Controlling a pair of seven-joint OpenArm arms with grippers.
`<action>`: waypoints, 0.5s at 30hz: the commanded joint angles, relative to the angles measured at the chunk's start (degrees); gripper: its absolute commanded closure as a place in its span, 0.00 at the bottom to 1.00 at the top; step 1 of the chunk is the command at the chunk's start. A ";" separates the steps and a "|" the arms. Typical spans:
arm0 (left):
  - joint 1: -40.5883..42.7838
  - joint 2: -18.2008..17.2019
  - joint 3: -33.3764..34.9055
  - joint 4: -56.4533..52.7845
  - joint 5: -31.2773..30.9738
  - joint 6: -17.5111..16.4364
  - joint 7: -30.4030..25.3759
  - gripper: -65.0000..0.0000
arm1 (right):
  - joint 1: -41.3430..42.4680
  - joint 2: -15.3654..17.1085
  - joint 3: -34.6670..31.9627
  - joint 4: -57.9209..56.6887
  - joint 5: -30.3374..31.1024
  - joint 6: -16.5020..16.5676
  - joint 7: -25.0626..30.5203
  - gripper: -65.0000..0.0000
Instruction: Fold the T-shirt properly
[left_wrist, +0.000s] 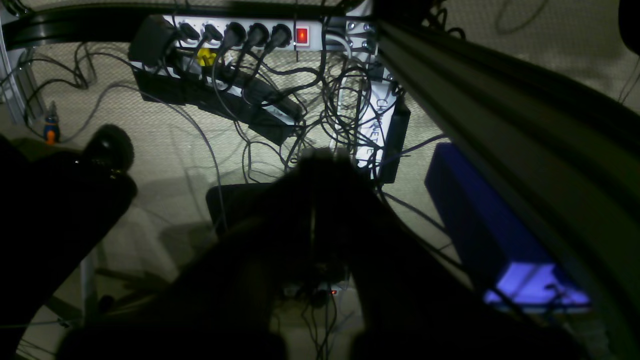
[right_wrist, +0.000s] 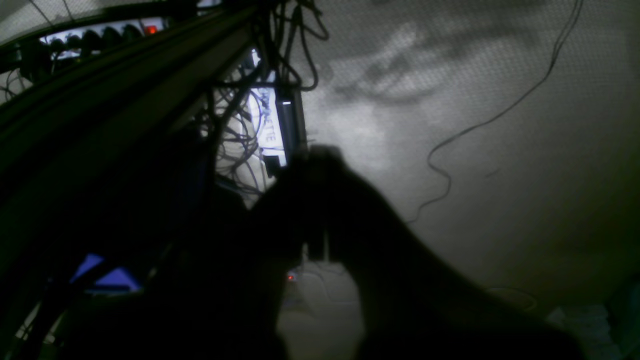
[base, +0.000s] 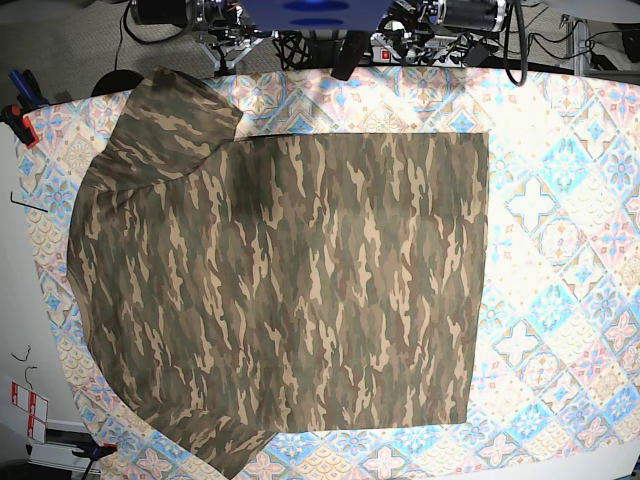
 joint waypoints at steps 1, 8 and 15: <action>-0.37 -0.06 0.10 0.17 0.25 -0.10 -0.27 1.00 | 0.23 -0.14 -0.12 -0.14 -0.19 -0.16 0.10 1.00; -0.72 -1.02 0.01 0.17 0.25 -0.10 -0.27 1.00 | 0.23 -0.14 0.23 -0.14 -0.19 -0.16 -0.08 1.00; -0.72 -1.11 0.01 0.17 0.34 -0.10 -0.36 1.00 | 0.23 -0.14 0.14 -0.14 -0.19 -0.16 0.01 1.00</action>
